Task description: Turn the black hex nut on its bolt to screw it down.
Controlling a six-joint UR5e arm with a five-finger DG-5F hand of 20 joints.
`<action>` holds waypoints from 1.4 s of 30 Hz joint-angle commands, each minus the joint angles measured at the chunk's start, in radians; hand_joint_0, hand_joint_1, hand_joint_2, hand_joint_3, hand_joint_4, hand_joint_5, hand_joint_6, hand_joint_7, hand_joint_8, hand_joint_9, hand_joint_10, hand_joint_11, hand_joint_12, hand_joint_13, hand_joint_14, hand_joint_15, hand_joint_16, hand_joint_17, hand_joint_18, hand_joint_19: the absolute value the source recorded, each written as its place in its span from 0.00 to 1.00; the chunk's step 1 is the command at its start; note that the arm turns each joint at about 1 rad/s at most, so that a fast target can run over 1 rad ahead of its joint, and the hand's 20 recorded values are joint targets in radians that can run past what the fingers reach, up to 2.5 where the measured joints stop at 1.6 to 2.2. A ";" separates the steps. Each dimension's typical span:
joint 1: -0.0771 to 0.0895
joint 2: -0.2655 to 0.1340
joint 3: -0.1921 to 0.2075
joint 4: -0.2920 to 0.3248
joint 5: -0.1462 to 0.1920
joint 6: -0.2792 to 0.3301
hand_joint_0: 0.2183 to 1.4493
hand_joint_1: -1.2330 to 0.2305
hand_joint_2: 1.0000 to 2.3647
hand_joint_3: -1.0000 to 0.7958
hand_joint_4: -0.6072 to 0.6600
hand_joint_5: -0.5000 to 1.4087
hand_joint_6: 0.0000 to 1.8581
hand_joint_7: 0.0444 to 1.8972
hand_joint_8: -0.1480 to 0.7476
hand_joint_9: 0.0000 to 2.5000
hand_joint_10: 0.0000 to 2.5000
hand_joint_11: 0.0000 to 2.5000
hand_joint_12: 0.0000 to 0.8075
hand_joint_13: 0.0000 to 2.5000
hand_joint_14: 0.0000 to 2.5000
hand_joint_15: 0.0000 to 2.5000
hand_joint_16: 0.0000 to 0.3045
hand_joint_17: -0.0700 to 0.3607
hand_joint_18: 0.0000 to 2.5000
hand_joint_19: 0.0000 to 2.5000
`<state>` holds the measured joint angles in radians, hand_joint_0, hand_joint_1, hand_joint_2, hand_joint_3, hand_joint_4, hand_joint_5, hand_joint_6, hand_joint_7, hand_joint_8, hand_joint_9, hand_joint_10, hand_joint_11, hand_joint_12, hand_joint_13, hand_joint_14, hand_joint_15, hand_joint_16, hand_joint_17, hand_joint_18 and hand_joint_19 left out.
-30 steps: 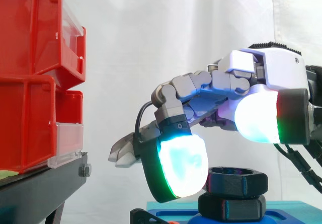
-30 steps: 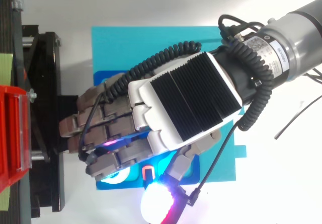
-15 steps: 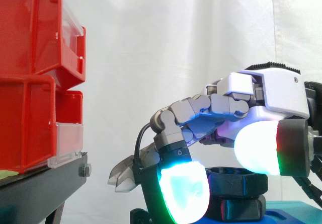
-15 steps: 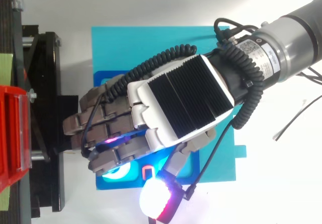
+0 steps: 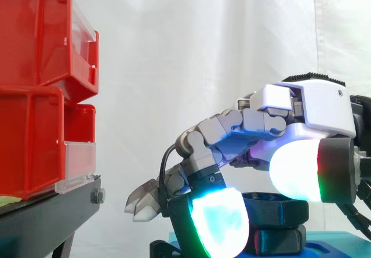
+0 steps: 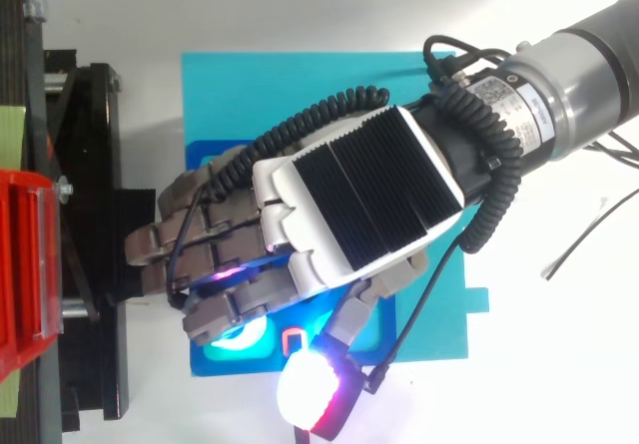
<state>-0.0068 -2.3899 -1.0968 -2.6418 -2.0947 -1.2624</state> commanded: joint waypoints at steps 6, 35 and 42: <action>-0.015 0.000 0.000 -0.006 -0.024 -0.005 0.24 0.66 0.00 0.28 0.60 0.23 0.37 0.64 0.45 0.23 0.00 0.07 0.43 0.21 0.00 0.05 0.19 0.47 0.19 0.18; -0.036 0.001 0.021 0.008 -0.053 -0.009 0.24 0.66 0.00 0.28 0.60 0.23 0.34 0.67 0.45 0.23 0.00 0.07 0.44 0.21 0.00 0.05 0.19 0.47 0.19 0.18; -0.047 0.001 0.020 0.011 -0.065 -0.009 0.24 0.66 0.00 0.28 0.60 0.24 0.34 0.68 0.45 0.23 0.00 0.07 0.44 0.21 0.00 0.05 0.19 0.47 0.19 0.18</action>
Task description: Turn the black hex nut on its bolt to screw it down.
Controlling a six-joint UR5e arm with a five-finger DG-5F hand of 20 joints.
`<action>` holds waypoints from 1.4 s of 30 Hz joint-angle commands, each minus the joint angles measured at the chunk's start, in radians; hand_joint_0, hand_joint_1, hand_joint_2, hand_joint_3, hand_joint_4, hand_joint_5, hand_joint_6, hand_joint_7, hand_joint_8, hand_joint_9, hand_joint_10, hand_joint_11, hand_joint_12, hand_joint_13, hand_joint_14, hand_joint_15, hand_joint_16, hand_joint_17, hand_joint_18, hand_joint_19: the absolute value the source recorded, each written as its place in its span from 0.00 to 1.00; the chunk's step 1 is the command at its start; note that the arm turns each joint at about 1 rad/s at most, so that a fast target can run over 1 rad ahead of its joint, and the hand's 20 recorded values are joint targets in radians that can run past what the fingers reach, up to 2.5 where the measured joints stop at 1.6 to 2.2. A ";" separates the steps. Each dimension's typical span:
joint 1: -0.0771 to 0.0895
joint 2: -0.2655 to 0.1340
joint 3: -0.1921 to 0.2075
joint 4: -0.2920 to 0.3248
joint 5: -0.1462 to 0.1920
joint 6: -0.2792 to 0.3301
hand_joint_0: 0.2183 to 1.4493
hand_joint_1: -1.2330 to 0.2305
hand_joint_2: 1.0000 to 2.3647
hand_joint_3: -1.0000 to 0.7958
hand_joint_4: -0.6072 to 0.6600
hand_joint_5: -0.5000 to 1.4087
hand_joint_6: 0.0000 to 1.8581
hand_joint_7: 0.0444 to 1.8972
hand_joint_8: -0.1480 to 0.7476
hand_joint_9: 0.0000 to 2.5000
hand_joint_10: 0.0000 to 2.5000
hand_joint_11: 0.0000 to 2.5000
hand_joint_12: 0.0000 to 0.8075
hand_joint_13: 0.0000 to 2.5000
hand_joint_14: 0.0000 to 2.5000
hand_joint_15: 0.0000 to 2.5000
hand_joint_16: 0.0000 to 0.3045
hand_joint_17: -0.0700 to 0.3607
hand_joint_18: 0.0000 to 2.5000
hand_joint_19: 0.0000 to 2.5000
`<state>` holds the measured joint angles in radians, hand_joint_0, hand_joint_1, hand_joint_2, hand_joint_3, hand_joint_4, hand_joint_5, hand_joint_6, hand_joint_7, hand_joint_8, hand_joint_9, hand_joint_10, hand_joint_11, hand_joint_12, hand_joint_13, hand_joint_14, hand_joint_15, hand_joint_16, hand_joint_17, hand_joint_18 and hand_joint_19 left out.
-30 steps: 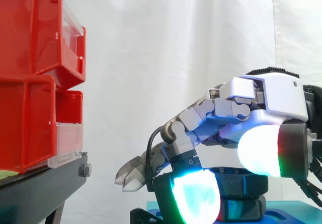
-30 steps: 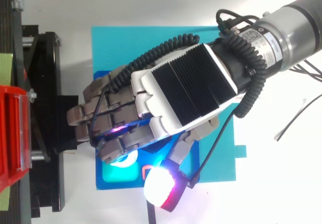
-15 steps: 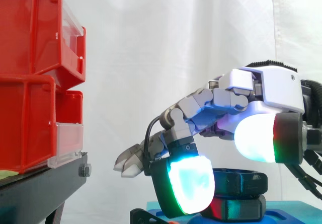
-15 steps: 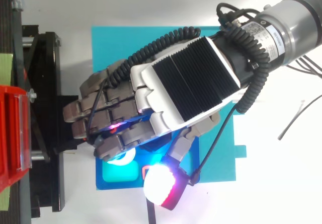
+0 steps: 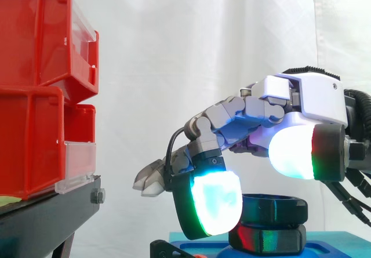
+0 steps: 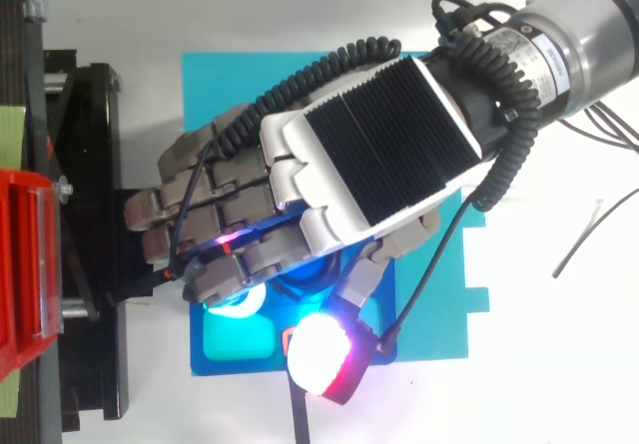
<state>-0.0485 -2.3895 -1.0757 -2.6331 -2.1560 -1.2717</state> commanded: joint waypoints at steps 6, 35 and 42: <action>-0.017 0.000 -0.001 -0.001 -0.021 0.000 0.24 0.66 0.00 0.28 0.60 0.24 0.34 0.68 0.45 0.23 0.00 0.08 0.44 0.21 0.00 0.05 0.19 0.47 0.19 0.18; -0.099 0.000 0.002 0.051 -0.133 0.014 0.24 0.66 0.00 0.28 0.60 0.25 0.29 0.77 0.45 0.23 0.00 0.07 0.44 0.21 0.00 0.05 0.19 0.47 0.19 0.19; -0.077 0.000 0.030 0.051 -0.108 0.038 0.24 0.66 0.00 0.28 0.60 0.25 0.27 0.79 0.45 0.23 0.00 0.08 0.43 0.21 0.00 0.05 0.19 0.47 0.19 0.19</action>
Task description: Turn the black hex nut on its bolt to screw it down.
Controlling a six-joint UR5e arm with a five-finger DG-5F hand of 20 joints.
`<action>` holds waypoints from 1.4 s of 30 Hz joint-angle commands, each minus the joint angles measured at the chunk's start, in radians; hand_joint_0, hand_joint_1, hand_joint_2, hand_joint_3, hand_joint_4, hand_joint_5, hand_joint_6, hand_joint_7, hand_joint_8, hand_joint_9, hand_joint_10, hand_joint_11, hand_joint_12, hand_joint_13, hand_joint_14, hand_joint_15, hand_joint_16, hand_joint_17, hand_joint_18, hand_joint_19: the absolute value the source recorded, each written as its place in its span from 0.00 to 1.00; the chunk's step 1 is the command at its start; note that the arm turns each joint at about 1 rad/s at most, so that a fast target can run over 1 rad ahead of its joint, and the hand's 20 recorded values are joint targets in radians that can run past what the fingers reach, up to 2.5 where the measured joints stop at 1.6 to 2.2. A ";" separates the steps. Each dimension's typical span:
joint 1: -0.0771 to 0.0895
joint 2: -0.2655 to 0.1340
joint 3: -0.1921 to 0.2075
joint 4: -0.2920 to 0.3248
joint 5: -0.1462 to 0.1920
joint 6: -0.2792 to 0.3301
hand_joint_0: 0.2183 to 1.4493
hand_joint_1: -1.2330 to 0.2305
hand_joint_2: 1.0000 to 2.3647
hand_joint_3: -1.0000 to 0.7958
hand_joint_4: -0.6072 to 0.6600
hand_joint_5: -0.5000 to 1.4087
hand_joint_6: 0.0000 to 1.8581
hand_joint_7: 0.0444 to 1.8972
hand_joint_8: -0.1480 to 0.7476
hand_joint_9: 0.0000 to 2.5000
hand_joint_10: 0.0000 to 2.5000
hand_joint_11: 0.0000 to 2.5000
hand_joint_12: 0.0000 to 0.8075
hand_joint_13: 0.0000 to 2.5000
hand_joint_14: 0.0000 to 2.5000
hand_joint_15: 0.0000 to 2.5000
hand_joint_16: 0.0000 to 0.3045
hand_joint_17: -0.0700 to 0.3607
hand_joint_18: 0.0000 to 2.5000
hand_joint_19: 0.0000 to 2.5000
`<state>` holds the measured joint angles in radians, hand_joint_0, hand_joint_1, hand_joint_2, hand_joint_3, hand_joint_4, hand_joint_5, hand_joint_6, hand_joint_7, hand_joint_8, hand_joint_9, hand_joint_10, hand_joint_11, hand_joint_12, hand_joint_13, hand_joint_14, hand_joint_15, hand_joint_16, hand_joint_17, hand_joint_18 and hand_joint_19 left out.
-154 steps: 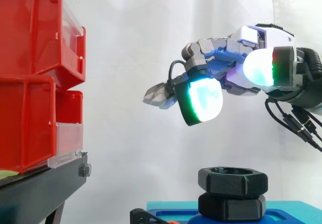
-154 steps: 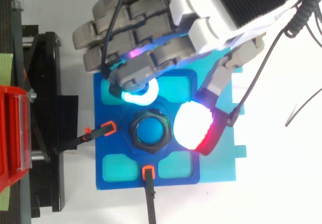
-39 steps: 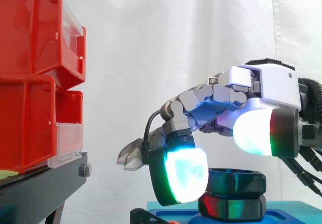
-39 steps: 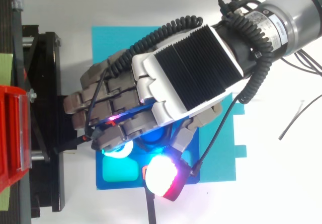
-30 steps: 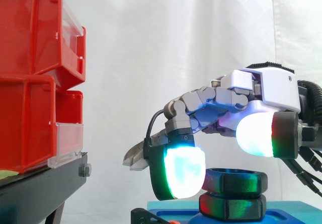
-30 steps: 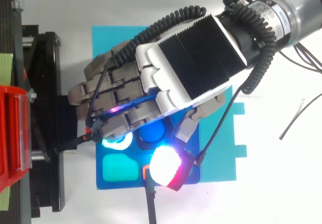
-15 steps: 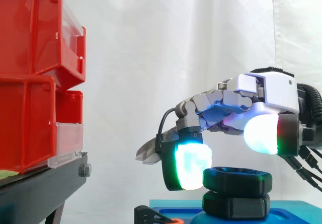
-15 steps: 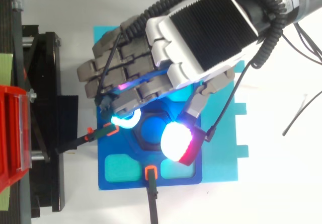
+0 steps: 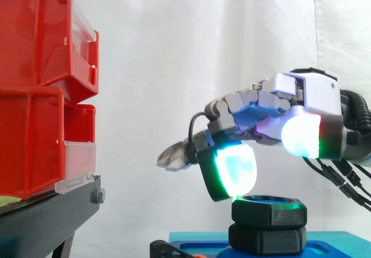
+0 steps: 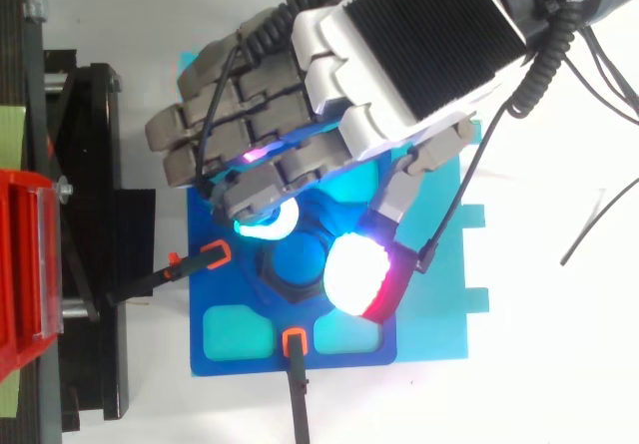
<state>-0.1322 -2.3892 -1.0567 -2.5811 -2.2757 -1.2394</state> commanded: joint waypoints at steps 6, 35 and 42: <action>0.033 0.001 0.037 0.007 0.041 0.009 0.24 0.66 0.00 0.28 0.60 0.25 0.27 0.74 0.45 0.23 0.00 0.07 0.44 0.21 0.00 0.05 0.19 0.47 0.19 0.19; 0.109 -0.001 -0.039 0.056 0.159 0.043 0.24 0.66 0.00 0.28 0.62 0.23 0.27 0.65 0.45 0.23 0.00 0.07 0.44 0.21 0.00 0.05 0.19 0.47 0.19 0.19; 0.109 -0.004 -0.040 0.047 0.157 0.038 0.24 0.66 0.00 0.28 0.63 0.23 0.27 0.64 0.45 0.23 0.00 0.07 0.44 0.21 0.00 0.05 0.19 0.47 0.19 0.19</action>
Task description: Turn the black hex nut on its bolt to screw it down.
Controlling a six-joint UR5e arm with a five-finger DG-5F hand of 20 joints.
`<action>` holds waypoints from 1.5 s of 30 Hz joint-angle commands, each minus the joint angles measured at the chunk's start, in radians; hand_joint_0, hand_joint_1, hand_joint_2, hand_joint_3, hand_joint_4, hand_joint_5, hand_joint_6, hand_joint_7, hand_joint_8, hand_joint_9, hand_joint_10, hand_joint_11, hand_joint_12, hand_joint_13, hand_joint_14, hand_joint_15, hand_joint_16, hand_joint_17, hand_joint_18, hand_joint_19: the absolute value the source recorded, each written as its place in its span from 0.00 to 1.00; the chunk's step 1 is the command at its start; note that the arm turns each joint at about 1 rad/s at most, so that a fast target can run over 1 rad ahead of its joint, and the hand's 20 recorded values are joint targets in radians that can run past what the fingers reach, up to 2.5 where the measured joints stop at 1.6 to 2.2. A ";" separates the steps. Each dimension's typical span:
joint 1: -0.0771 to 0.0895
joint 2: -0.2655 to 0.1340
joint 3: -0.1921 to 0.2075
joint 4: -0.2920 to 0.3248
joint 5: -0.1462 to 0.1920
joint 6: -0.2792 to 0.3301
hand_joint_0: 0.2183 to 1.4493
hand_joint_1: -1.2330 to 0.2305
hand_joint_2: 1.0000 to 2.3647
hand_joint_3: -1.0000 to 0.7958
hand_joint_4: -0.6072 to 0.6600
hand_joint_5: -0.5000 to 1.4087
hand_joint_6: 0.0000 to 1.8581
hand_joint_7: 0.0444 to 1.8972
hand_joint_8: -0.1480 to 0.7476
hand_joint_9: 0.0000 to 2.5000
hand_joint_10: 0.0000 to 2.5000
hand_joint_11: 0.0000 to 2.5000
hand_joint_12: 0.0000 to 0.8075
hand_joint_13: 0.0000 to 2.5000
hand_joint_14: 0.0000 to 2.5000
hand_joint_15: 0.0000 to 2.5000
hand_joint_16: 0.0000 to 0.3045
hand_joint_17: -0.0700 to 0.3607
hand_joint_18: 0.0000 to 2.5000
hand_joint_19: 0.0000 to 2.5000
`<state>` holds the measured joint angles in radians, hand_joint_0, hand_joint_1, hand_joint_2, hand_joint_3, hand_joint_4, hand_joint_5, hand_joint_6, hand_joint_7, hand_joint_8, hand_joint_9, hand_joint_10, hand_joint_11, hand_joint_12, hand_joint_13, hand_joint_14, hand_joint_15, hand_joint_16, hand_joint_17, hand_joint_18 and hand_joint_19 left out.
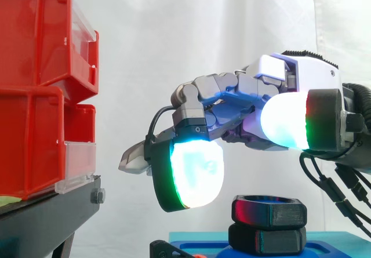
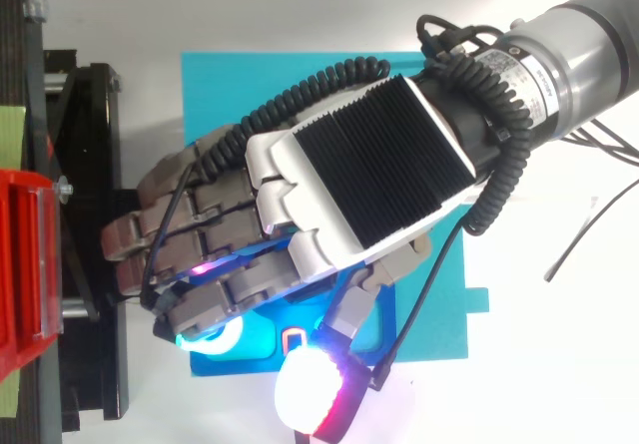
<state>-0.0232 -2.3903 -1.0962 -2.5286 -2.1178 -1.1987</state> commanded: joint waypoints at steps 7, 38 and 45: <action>0.000 -0.016 -0.001 0.010 0.001 -0.004 0.24 0.65 0.00 0.28 0.62 0.23 0.27 0.64 0.45 0.23 0.00 0.07 0.44 0.21 0.00 0.05 0.19 0.47 0.19 0.19; -0.003 -0.016 -0.001 -0.007 -0.017 -0.005 0.24 0.65 0.00 0.28 0.60 0.24 0.27 0.71 0.45 0.23 0.00 0.07 0.44 0.21 0.00 0.05 0.19 0.47 0.19 0.19; -0.006 -0.016 -0.001 -0.016 -0.025 -0.013 0.24 0.65 0.00 0.28 0.60 0.24 0.27 0.71 0.45 0.23 0.00 0.07 0.44 0.21 0.00 0.04 0.19 0.47 0.19 0.19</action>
<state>-0.0278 -2.4066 -1.0973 -2.5425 -2.1409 -1.2076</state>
